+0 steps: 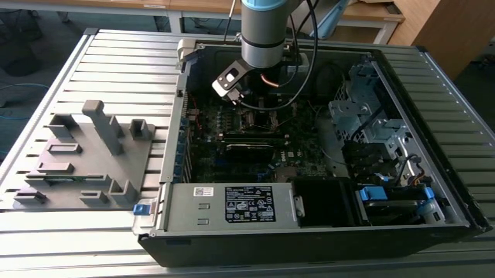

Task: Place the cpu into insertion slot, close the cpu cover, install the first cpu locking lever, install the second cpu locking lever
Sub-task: 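Place the cpu into insertion slot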

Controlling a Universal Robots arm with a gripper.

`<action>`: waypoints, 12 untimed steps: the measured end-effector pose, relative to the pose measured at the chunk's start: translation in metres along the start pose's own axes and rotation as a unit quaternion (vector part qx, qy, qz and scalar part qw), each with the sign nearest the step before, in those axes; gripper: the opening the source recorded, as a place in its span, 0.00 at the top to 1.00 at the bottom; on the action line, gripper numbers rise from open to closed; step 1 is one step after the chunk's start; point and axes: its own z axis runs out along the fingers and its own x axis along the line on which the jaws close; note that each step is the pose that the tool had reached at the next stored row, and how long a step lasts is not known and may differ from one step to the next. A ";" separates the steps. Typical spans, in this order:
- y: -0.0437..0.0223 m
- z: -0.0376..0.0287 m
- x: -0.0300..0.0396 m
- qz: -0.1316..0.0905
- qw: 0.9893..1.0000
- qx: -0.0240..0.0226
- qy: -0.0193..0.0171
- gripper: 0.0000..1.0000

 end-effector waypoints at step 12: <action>0.0000 0.0006 0.0000 0.000 1.000 0.000 0.000 0.46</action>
